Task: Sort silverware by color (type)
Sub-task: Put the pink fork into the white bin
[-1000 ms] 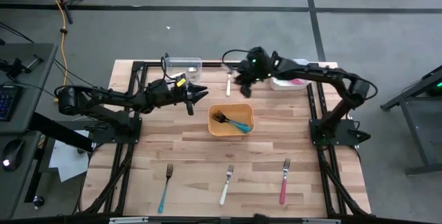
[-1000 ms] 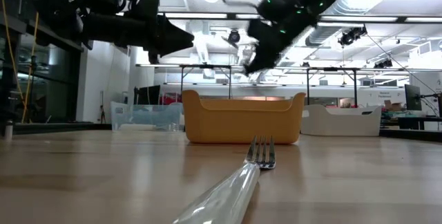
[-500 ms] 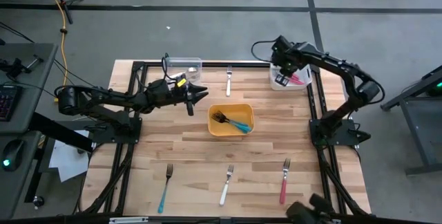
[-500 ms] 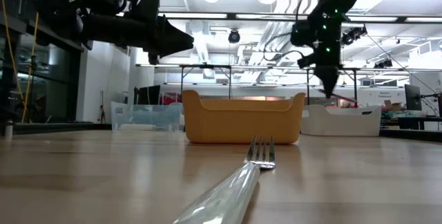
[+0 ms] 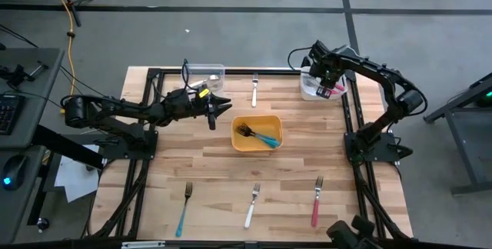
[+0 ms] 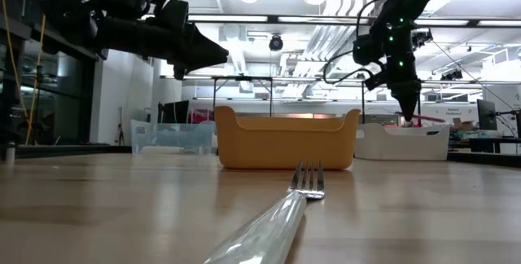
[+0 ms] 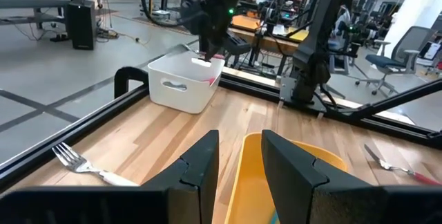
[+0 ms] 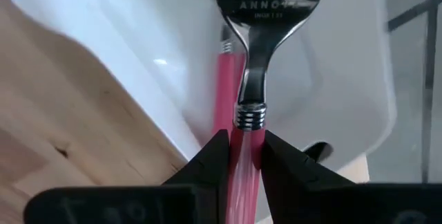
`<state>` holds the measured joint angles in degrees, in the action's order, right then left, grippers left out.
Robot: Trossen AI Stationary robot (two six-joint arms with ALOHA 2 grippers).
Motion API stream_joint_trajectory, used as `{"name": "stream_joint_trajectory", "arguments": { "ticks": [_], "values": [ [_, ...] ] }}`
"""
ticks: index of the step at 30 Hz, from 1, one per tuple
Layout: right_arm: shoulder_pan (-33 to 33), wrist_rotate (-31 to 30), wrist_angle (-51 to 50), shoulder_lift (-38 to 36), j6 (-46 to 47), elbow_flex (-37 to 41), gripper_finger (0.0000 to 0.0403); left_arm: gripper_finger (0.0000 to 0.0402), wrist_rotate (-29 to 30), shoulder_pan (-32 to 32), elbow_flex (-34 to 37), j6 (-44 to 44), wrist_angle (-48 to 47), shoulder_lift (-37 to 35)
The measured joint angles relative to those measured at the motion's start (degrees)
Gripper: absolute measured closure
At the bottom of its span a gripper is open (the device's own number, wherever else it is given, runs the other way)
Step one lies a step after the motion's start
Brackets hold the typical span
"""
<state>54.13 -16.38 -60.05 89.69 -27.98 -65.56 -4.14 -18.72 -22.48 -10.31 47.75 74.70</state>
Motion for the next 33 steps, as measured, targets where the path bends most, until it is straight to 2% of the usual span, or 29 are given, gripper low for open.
{"name": "stream_joint_trajectory", "arguments": {
  "ticks": [8,33],
  "values": [
    [0.0,-2.1,5.8,0.1,-5.5,5.5,0.0342,0.0298,0.0,0.0,0.0,0.5,0.0,0.0],
    [4.0,1.7,9.7,0.1,-5.6,5.6,0.0341,0.0298,0.0,0.0,0.0,1.1,-3.0,0.0]
  ]
}}
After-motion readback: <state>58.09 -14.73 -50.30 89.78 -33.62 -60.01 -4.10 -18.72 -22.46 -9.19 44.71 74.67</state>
